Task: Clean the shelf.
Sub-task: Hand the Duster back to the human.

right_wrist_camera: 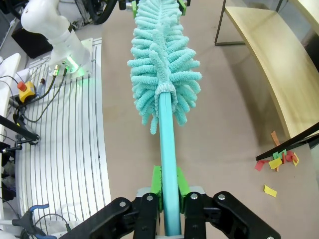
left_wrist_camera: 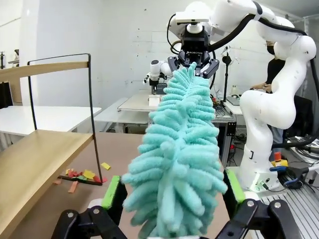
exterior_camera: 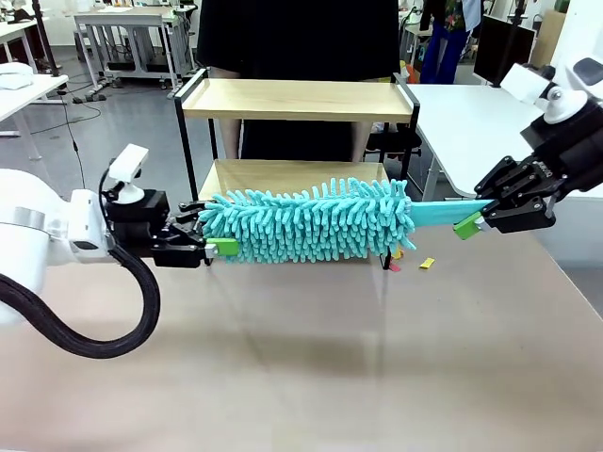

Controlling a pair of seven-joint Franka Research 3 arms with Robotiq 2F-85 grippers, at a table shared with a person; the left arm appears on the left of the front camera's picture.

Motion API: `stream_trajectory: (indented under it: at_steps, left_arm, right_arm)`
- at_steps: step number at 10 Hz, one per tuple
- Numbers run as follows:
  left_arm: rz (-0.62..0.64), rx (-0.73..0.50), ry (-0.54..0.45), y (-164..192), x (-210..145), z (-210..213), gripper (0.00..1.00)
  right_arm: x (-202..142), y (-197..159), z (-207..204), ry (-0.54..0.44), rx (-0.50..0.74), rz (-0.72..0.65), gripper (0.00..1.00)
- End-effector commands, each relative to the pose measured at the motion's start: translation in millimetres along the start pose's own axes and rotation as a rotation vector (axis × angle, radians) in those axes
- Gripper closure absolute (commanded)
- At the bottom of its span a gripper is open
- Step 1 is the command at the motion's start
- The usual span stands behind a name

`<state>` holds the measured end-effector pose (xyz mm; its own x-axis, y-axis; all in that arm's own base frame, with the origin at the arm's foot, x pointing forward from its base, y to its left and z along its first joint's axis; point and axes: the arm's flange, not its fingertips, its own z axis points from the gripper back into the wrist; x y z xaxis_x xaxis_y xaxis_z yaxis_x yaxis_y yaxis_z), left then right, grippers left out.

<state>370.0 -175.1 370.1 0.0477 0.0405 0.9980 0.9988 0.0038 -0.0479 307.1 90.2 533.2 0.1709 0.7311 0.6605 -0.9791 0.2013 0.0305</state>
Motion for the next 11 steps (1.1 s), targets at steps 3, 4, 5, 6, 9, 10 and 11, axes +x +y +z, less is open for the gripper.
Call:
stream_trajectory:
  at_steps: [3, 4, 5, 6, 9, 10, 11]
  left_arm:
    - [-0.028, 0.008, -0.048, -79.1, -9.0, -1.3, 0.0]
    - [-0.037, -0.004, -0.055, -79.2, -9.1, -1.2, 0.0]
    - [-0.028, -0.007, -0.053, -79.5, -7.2, -0.3, 0.57]
    - [-0.028, -0.014, -0.06, -79.6, -6.2, 0.1, 0.57]
    - [0.017, -0.028, -0.062, -75.7, -8.5, 0.2, 1.0]
    - [0.035, -0.033, -0.067, -75.2, -9.2, 1.5, 1.0]
    - [0.036, -0.043, -0.064, -74.0, -8.7, 2.8, 1.0]
  right_arm:
    - [3.8, 0.3, 1.1, -0.038, 0.005, -0.003, 0.87]
    - [3.8, 0.3, 1.1, -0.038, 0.005, -0.003, 0.87]
    - [3.8, 0.3, 1.1, -0.038, 0.005, -0.003, 0.87]
    - [3.8, 0.3, 1.1, -0.038, 0.005, -0.003, 0.87]
    - [3.8, 0.3, 1.1, -0.038, 0.005, -0.003, 0.87]
    - [3.8, 0.3, 1.1, -0.038, 0.005, -0.003, 0.87]
    - [3.8, 0.3, 1.1, -0.038, 0.005, -0.003, 0.87]
